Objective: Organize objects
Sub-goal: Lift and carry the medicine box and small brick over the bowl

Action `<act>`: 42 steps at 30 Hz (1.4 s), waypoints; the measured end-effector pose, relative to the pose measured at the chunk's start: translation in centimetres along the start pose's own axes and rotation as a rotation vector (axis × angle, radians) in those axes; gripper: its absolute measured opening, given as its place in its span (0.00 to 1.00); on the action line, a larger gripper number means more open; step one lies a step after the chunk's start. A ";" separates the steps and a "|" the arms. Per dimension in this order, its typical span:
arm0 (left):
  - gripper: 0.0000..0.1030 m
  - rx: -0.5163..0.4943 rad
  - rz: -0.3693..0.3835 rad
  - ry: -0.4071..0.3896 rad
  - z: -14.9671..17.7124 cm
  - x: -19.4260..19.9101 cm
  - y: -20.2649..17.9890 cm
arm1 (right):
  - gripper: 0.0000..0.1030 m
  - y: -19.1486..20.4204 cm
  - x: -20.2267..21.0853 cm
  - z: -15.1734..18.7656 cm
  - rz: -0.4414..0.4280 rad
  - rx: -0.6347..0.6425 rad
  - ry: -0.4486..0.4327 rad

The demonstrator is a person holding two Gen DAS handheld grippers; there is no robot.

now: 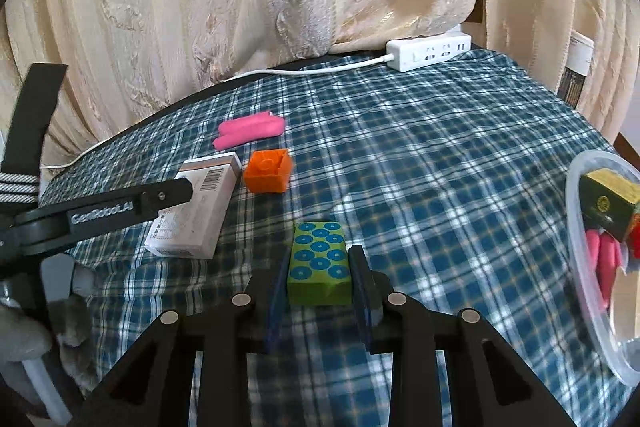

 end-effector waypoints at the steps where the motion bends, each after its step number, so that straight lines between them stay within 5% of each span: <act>1: 0.72 0.002 0.000 0.006 0.0 -0.2 -0.3 | 0.30 -0.2 0.0 0.0 -0.001 -0.001 0.004; 11: 0.77 -0.048 -0.066 0.028 -0.2 -1.7 -2.8 | 0.31 -1.4 -1.2 0.5 -0.038 -0.021 0.043; 21: 0.76 -0.069 -0.123 0.007 -0.5 -2.9 -2.9 | 0.46 -0.9 -2.1 0.1 -0.019 0.000 0.047; 24: 0.64 -0.085 -0.113 -0.016 -0.4 -2.6 -3.0 | 0.45 -0.7 -2.3 -0.1 0.000 0.018 0.046; 26: 0.63 -0.087 -0.113 -0.020 -0.4 -2.5 -2.9 | 0.45 -0.5 -2.3 -0.1 0.018 0.034 0.046; 29: 0.63 -0.084 -0.107 -0.038 -0.3 -1.9 -2.6 | 0.31 -0.5 -2.3 -0.1 0.041 0.044 0.045; 42: 0.63 -0.129 -0.073 -0.170 -0.1 3.2 -4.6 | 0.31 -2.6 1.5 -0.1 -0.004 -0.020 -0.026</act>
Point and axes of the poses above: each gripper's, at about its wrist camera, not at the fingertips, and x roughly against the way its jaws point, y to its left, z to its underside, the point moved 3 cm from there along -x, roughly the way its jaws point, and after that the axes turned 7 degrees about y, right-handed, at the moved point
